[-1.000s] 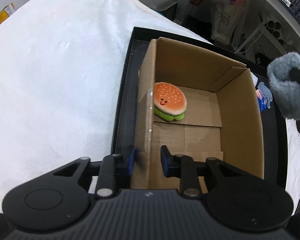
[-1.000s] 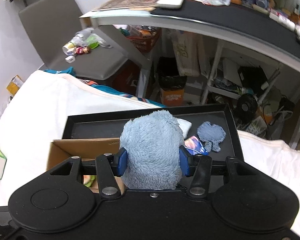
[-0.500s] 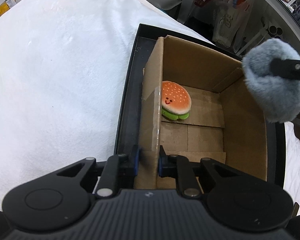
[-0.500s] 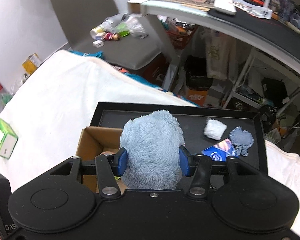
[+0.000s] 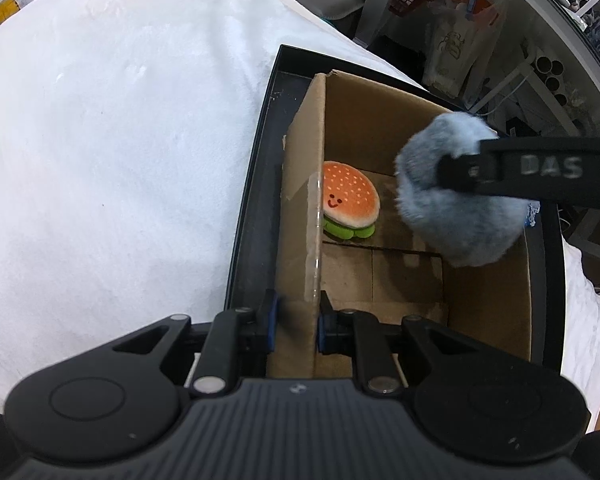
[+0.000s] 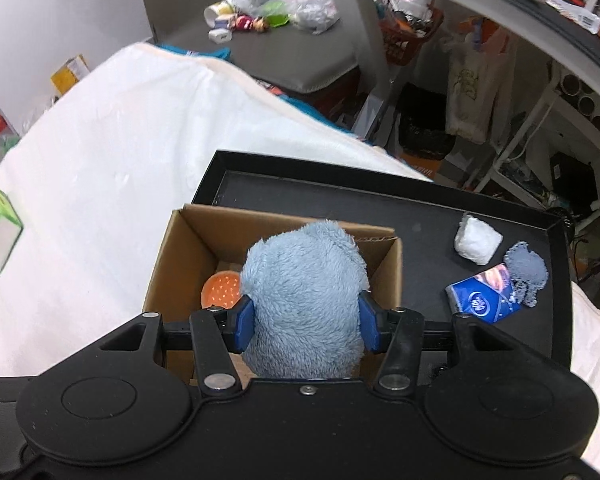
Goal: Organize soft objects
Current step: 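Carry the fluffy plush into the box beside the hamburger, then move the right tool toward the black-and-white keychain plush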
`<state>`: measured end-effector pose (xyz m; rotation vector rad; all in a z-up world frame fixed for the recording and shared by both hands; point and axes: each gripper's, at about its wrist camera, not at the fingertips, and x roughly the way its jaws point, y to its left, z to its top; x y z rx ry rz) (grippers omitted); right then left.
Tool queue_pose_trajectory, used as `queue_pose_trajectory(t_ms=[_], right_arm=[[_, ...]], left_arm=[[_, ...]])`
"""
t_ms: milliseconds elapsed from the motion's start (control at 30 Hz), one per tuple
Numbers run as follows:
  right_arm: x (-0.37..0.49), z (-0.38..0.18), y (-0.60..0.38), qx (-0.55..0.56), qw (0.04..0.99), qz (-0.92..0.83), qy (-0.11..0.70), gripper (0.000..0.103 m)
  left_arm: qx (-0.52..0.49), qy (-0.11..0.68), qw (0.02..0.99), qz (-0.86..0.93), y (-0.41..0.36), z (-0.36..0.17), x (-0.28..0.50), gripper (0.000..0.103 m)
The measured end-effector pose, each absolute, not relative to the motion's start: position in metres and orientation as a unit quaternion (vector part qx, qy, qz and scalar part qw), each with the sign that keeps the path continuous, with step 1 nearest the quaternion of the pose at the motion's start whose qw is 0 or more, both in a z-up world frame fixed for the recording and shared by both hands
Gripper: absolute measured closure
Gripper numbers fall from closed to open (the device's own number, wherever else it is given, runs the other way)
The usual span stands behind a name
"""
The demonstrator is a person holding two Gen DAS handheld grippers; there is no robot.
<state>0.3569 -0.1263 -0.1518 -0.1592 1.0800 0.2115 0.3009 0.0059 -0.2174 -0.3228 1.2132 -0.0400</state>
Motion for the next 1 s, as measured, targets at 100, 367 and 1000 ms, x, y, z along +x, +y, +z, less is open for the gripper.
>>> queue_pose_trajectory(t_ms=[100, 367, 1000], right_arm=[[0.359, -0.161, -0.118, -0.092, 0.845, 0.102, 0.517, 0.053], [0.368, -0.186, -0.111, -0.117, 0.83, 0.085, 0.538, 0.048], [0.354, -0.143, -0.138, -0.072, 0.845, 0.104, 0.519, 0.035]], left_arm=[[-0.154, 0.569, 0.808, -0.02, 0.008, -0.218, 0.302, 0.086], [-0.163, 0.573, 0.803, -0.029, 0.014, -0.221, 0.305, 0.085], [-0.142, 0.575, 0.805, -0.02, 0.001, -0.209, 0.303, 0.079]])
